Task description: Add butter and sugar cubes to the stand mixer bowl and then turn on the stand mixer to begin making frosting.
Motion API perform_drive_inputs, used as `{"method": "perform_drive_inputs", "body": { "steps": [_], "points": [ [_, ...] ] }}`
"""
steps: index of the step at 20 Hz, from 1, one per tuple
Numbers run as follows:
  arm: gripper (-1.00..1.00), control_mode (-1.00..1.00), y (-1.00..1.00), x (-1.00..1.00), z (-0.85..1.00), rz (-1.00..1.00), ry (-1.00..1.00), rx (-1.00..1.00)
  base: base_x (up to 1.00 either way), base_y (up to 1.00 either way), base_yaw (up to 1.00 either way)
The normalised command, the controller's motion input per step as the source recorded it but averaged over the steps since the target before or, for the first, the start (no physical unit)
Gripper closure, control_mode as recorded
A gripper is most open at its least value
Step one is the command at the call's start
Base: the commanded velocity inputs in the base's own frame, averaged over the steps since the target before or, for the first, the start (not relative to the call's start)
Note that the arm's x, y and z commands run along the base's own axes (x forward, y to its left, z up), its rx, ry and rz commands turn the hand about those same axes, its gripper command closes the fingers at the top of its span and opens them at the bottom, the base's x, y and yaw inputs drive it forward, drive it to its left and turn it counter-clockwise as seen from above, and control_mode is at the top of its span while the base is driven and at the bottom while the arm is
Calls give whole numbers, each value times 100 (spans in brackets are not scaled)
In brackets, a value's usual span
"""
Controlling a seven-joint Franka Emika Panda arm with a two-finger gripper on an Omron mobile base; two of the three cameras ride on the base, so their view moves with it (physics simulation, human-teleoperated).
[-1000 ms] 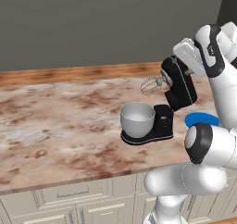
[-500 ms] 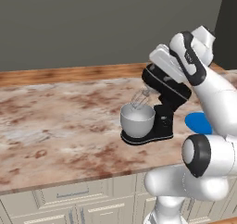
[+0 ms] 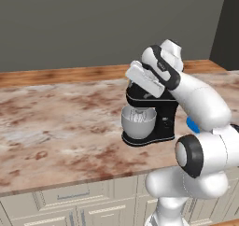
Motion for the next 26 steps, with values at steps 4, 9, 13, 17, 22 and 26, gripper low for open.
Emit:
{"method": "perform_drive_inputs", "body": {
  "steps": [4,9,13,17,22,26],
  "points": [
    [-100,-100,21,68,-94,0,20,-3,0,0,0],
    [-100,-100,12,53,-99,0,17,-6,0,0,0],
    [-100,-100,0,8,-84,0,7,-9,0,0,0],
    [-100,-100,-5,-100,-1,1,-36,-4,0,0,0],
    [-100,-100,-18,-100,0,1,-49,-1,0,0,0],
    [-100,-100,-33,-81,0,0,-38,0,0,0,0]
  ]
}}
